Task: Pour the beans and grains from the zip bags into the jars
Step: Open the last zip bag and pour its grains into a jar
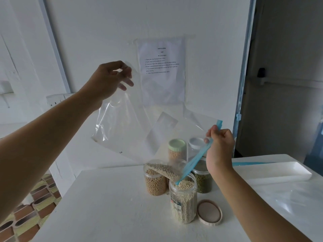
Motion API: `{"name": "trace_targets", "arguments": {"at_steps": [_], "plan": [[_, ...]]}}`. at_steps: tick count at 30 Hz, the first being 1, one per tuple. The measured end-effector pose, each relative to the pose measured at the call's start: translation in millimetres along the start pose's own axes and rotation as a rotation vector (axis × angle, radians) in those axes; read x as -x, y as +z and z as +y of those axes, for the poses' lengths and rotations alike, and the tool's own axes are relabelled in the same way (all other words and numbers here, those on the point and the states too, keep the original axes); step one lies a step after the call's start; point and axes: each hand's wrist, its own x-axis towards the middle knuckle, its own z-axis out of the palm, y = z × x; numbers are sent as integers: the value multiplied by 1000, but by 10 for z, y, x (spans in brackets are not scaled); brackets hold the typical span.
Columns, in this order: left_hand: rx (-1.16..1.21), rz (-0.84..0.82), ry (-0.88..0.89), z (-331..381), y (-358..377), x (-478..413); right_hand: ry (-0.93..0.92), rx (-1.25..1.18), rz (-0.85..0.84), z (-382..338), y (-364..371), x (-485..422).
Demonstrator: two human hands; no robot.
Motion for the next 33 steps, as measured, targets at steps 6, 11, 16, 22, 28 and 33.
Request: {"name": "trace_targets", "arguments": {"at_steps": [6, 11, 16, 22, 28, 33], "plan": [[-21, -25, 68, 102, 67, -48, 48, -29, 3, 2, -42, -15], [-19, -32, 79, 134, 56, -129, 61, -46, -12, -23, -47, -12], [-16, -58, 65, 154, 84, -130, 49, -63, -2, -15, -48, -24], [-19, -16, 82, 148, 51, -98, 43, -41, -13, -51, -39, -33], [-28, 1, 72, 31, 70, -32, 31, -31, 11, -26, -7, 4], [7, -45, 112, 67, 54, -140, 20, -17, 24, -47, -12, -3]]}}
